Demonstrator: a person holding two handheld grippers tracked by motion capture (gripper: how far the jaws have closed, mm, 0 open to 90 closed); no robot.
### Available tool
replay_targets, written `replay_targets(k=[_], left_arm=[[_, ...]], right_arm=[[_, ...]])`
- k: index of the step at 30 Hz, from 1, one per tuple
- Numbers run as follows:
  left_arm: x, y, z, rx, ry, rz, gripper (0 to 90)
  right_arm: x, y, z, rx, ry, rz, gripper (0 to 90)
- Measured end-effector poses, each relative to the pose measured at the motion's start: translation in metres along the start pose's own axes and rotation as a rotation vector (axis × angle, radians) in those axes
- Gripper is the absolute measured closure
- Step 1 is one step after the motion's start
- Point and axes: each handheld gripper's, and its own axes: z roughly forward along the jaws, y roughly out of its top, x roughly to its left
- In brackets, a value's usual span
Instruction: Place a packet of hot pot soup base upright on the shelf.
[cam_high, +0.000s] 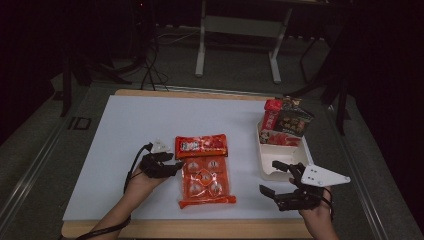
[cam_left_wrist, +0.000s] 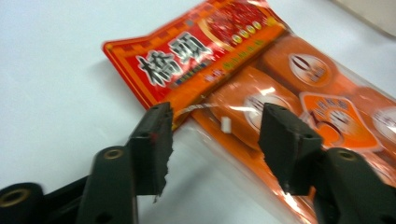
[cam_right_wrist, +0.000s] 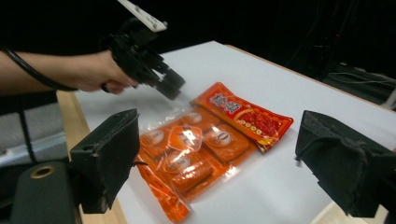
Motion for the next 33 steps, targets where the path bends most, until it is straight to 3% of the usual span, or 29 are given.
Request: replay_targets(k=[8, 9, 12, 16, 19, 25, 33], left_arm=[[0.012, 0.01, 0.015, 0.012, 0.028, -0.016, 37.4], [0.018, 0.013, 0.019, 0.007, 0.031, -0.036, 37.4], [0.025, 0.017, 0.025, -0.002, 0.035, -0.059, 37.4], [0.034, 0.023, 0.034, 0.005, 0.055, -0.074, 37.5], [0.041, 0.024, 0.04, 0.004, 0.046, -0.119, 37.5], [0.048, 0.026, 0.051, 0.037, 0.07, -0.137, 39.2], [0.054, 0.025, 0.061, 0.07, 0.022, -0.15, 40.8]], right_arm=[[-0.001, 0.0, -0.004, -0.02, 0.014, 0.025, 11.3], [-0.001, 0.0, -0.003, -0.018, 0.009, 0.026, 11.0], [0.003, 0.0, 0.0, -0.013, -0.032, 0.008, 10.7], [0.006, -0.002, 0.004, 0.015, -0.034, -0.007, 10.4], [0.008, -0.003, 0.007, 0.028, -0.026, -0.015, 10.4], [0.01, -0.003, 0.01, 0.045, -0.013, -0.025, 11.0], [0.009, -0.003, 0.012, 0.057, 0.0, -0.008, 14.0]])
